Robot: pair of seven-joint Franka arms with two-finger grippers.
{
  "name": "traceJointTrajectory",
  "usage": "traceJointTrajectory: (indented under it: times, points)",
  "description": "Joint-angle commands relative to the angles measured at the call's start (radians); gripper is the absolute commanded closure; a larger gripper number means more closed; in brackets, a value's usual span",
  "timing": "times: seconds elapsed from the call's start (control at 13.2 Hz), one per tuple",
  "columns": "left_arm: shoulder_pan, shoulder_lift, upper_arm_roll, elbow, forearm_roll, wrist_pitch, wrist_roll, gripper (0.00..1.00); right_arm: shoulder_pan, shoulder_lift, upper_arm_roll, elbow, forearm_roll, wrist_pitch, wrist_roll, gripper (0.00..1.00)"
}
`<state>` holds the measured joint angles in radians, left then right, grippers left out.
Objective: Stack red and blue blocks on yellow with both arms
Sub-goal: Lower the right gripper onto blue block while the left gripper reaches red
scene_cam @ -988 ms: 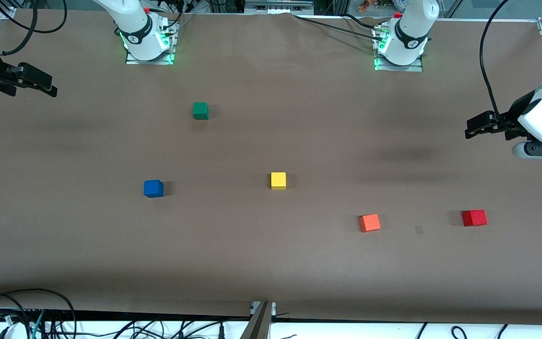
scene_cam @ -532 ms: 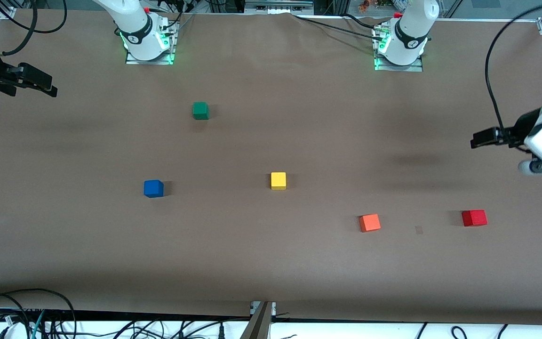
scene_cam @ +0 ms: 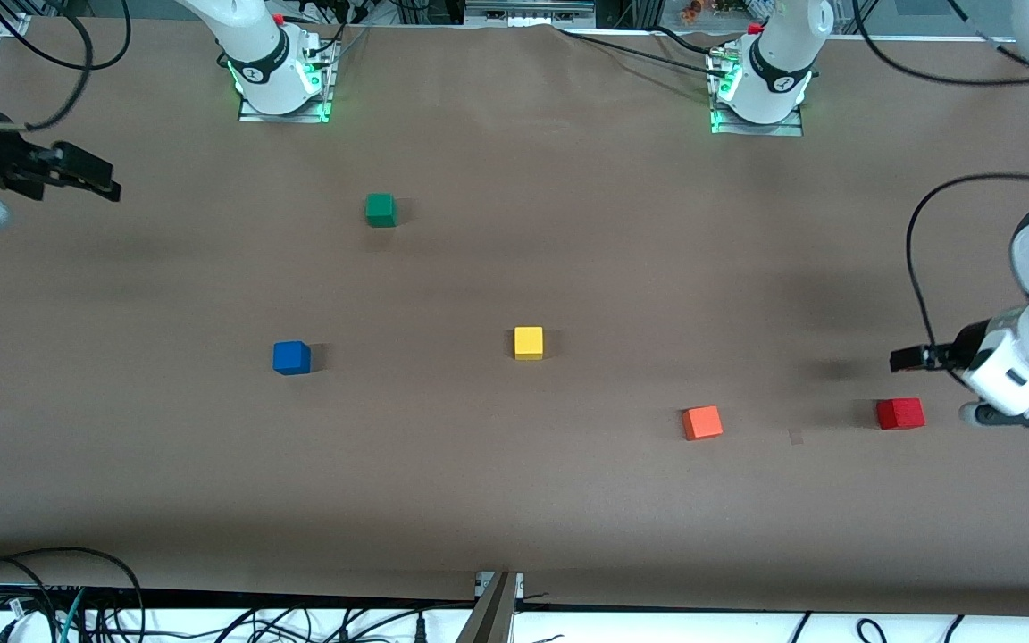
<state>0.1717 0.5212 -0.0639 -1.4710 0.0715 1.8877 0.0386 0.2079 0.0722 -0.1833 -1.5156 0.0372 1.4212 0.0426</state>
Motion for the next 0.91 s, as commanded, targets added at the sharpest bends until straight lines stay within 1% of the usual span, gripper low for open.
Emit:
traceJointTrajectory:
  times: [0.0,0.08,0.15,0.23,0.38,0.53,0.76,0.84]
  points:
    - [0.052,0.095,-0.005,0.025,0.018,0.098,0.075,0.0,-0.002,0.15,0.004,0.035,-0.02,0.002,-0.012,0.0]
    - [0.071,0.13,-0.005,0.024,0.016,0.15,0.104,0.0,-0.002,0.187,0.004,0.035,-0.011,0.01,-0.018,0.0]
    - [0.087,0.16,-0.007,0.024,0.016,0.198,0.128,0.0,0.004,0.205,0.005,0.026,-0.007,0.059,-0.035,0.0]
    - [0.089,0.18,-0.005,0.024,0.014,0.229,0.133,0.0,0.033,0.245,0.008,0.022,-0.005,0.121,-0.035,0.0]
    - [0.091,0.215,-0.005,0.023,0.014,0.269,0.133,0.0,0.077,0.319,0.01,0.02,0.012,0.269,-0.02,0.0]
    - [0.103,0.241,-0.005,0.023,0.017,0.318,0.136,0.0,0.082,0.391,0.01,0.02,0.078,0.387,-0.035,0.0]
    - [0.109,0.272,-0.005,0.023,0.018,0.379,0.141,0.0,0.084,0.478,0.01,0.012,0.104,0.491,-0.038,0.0]
    - [0.115,0.275,-0.005,0.023,0.018,0.381,0.141,0.0,0.082,0.495,0.01,-0.011,0.105,0.53,-0.038,0.0]
